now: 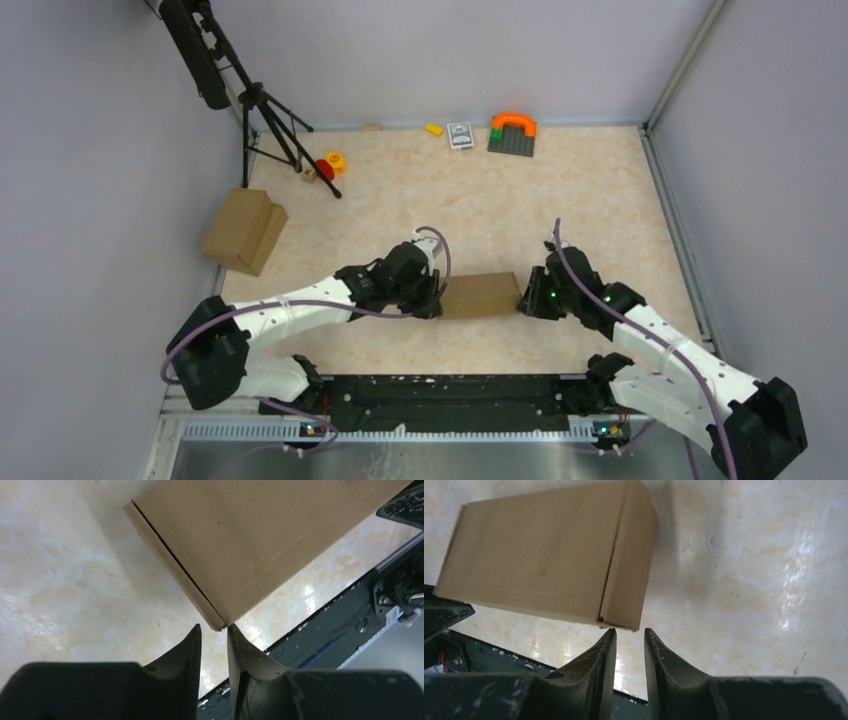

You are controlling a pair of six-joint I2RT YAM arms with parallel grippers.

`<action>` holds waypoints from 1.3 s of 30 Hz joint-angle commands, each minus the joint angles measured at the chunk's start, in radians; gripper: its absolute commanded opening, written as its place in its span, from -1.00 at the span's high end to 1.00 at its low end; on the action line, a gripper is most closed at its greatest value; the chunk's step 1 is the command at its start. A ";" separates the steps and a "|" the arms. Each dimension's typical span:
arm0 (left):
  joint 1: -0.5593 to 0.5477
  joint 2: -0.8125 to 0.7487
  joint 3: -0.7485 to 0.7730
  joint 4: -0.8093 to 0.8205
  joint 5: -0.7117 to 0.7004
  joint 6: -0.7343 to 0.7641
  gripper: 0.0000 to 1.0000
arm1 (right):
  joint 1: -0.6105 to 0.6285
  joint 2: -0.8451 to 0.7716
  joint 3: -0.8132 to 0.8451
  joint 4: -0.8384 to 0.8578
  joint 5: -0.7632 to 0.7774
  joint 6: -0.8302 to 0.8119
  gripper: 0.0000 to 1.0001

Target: Fold the paper box

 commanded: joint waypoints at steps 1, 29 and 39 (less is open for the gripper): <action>-0.061 0.005 -0.052 0.029 0.007 -0.053 0.45 | -0.004 -0.065 -0.063 -0.042 -0.039 0.141 0.42; -0.058 0.099 0.001 0.012 -0.106 -0.107 0.46 | -0.004 0.143 -0.008 0.090 0.040 -0.001 0.29; -0.058 0.126 0.008 0.025 -0.062 -0.102 0.60 | -0.004 0.156 -0.010 0.114 -0.011 -0.006 0.57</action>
